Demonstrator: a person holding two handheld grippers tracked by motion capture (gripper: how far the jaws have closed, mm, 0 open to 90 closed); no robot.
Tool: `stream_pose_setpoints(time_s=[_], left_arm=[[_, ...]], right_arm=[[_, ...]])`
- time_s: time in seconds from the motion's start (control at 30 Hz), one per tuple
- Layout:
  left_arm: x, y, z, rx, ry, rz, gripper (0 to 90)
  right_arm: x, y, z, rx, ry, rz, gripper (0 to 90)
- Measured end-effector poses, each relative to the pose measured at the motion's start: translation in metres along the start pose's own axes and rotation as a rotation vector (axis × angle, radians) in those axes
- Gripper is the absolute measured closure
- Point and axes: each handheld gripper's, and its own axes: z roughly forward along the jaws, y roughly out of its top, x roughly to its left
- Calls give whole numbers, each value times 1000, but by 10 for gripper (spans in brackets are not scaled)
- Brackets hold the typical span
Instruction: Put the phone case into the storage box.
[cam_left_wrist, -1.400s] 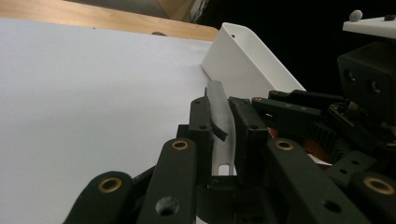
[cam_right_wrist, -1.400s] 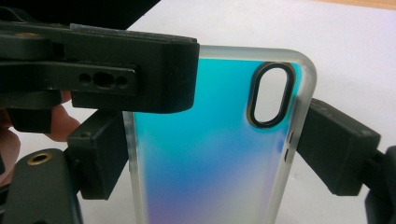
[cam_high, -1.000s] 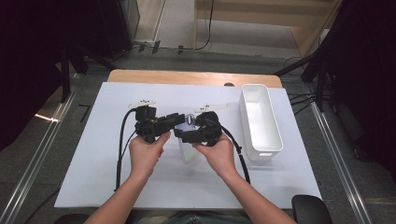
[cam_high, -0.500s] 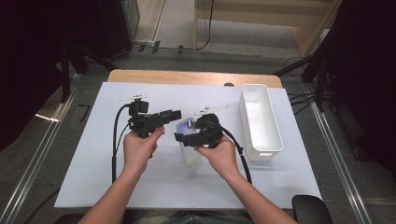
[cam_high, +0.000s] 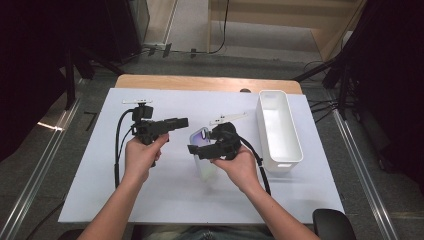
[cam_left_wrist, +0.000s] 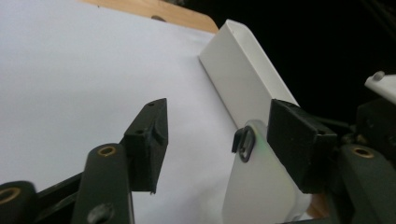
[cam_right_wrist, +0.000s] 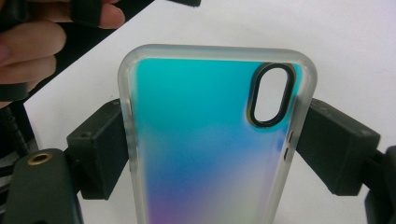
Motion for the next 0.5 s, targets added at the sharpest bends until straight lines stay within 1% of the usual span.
stream_pose_setpoints(time_s=[0.03,0.07,0.1,0.13,0.17,0.2,0.23,0.27,0.37,0.4,0.5], left_arm=[[0,0,0,0,0,0,381],[1,0,1,14,-7,9,381],[2,-1,1,21,-7,17,381],[3,-1,2,22,-7,26,381],[4,-1,2,32,-5,41,381],[6,-2,4,52,0,55,357],[6,-2,4,52,0,55,350],[8,-3,4,64,3,72,349],[10,-4,5,78,1,71,349],[12,-5,5,94,4,80,349],[13,-6,5,106,3,91,348]], right_arm=[[0,0,0,0,0,0,149],[0,0,-1,1,5,4,148],[0,0,-2,-2,17,9,149],[0,0,-2,-2,17,9,149],[-1,0,-2,-2,17,5,149],[-1,0,-3,0,21,3,149],[-1,0,-3,0,21,3,149],[-1,0,-3,7,25,-1,149],[-2,0,-4,15,32,-10,149],[-3,0,-4,14,34,-13,149],[-3,-1,-4,17,46,-15,149]])
